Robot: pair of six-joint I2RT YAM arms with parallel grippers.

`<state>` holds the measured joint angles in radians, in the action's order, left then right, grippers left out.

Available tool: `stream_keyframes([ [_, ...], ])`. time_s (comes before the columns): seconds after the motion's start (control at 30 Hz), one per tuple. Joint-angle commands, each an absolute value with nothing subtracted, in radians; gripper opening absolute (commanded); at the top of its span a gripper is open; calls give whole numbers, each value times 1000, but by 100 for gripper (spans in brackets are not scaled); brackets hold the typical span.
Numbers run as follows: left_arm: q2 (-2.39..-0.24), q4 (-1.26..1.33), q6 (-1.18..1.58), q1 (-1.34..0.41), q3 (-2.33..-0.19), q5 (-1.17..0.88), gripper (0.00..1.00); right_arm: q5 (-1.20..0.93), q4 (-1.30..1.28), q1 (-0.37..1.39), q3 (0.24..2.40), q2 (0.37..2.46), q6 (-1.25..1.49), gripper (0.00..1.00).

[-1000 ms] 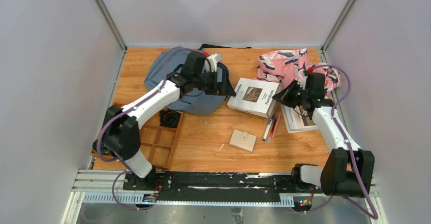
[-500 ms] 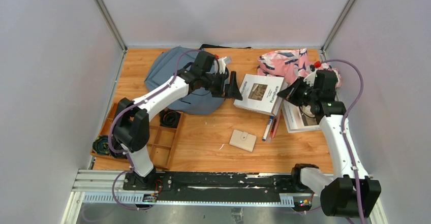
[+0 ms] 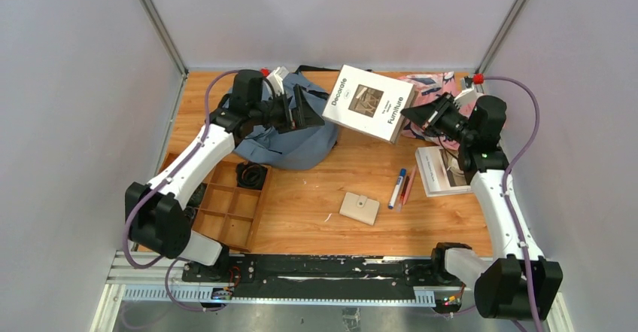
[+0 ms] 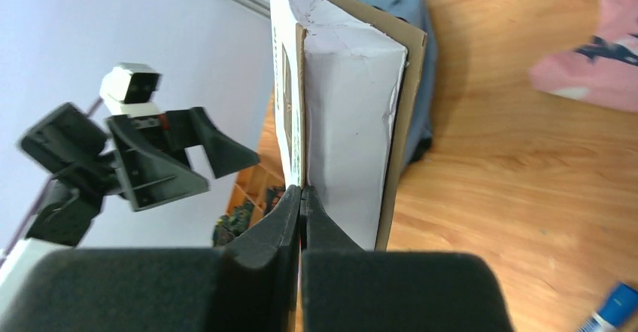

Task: Pack the student bag
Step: Pick up the book from the center of the board.

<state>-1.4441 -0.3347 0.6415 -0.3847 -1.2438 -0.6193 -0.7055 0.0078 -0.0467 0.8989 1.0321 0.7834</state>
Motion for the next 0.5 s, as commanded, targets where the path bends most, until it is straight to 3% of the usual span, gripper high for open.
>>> stream_keyframes([
  [0.0, -1443, -271, 646, -342, -1213, -681, 100, -832, 271, -52, 896, 1046, 933, 0],
  [0.23, -1468, -36, 746, -288, -1143, -930, 100, -894, 297, -41, 926, 1038, 950, 0],
  [0.47, -1469, 86, 773, -288, -1110, -988, 100, -944, 419, -23, 898, 1067, 1044, 0],
])
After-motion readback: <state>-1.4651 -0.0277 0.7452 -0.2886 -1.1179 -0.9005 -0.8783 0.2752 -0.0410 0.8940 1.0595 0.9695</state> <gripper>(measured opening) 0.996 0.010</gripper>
